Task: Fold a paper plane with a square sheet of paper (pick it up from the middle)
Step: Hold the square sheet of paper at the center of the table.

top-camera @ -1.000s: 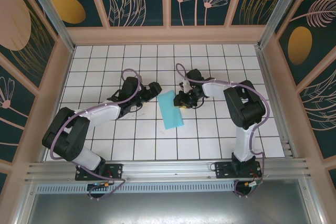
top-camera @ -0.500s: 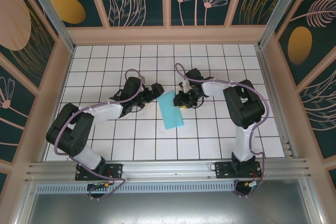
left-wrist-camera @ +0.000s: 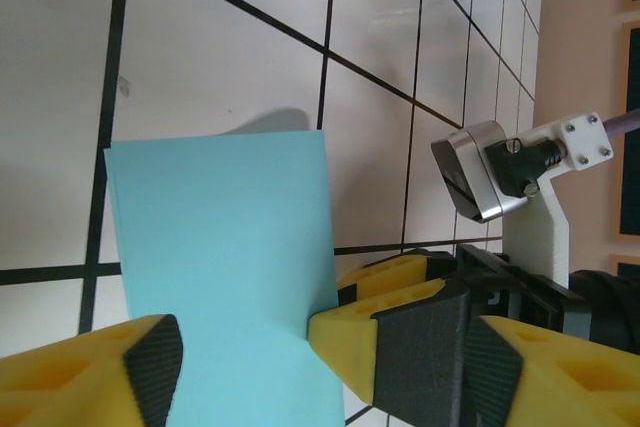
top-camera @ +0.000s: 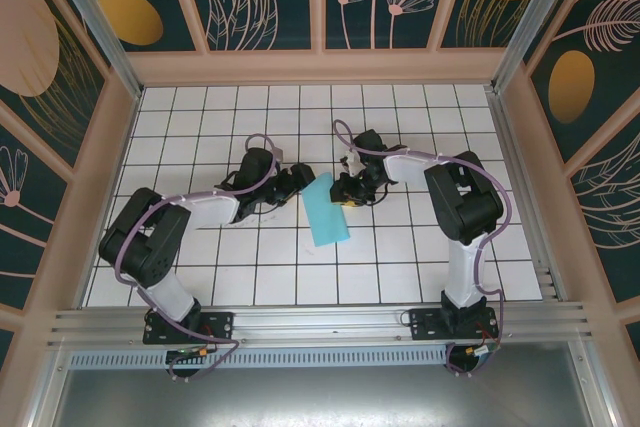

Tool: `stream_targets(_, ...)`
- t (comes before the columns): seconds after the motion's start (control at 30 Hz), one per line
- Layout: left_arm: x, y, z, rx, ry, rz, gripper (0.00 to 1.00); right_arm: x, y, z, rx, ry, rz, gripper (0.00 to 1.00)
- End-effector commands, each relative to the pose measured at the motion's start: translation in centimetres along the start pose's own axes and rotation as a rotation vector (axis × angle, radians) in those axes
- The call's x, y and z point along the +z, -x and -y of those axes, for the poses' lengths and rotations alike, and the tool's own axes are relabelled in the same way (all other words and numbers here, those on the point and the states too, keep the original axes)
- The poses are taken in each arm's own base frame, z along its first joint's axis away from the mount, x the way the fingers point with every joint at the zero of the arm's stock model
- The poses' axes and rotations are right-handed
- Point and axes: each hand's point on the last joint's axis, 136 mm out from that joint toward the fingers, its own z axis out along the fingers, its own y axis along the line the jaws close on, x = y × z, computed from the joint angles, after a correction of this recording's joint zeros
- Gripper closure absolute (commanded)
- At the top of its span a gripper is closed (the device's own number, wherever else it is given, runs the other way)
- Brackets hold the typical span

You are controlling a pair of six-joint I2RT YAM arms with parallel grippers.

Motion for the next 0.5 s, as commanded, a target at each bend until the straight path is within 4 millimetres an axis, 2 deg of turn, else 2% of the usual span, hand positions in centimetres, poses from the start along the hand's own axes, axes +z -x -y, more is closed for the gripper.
stream_targets(0.0,0.6,-0.2,2.1,0.02,-0.069,-0.025,0.3,3.3,-2.3,11.0,0.047,-0.39,-0.048,0.67)
stream_targets(0.03,1.3,-0.6,1.5,0.012,-0.052,-0.045,0.33,3.3,-2.4,11.0,0.049,-0.393,-0.05,0.66)
stream_targets(0.13,1.9,-1.1,1.5,0.014,-0.052,-0.066,0.39,3.4,-2.4,11.1,0.054,-0.397,-0.051,0.66)
stream_targets(0.47,2.8,-2.1,0.8,0.0,-0.033,-0.105,0.56,3.5,-2.6,11.5,0.06,-0.411,-0.059,0.65)
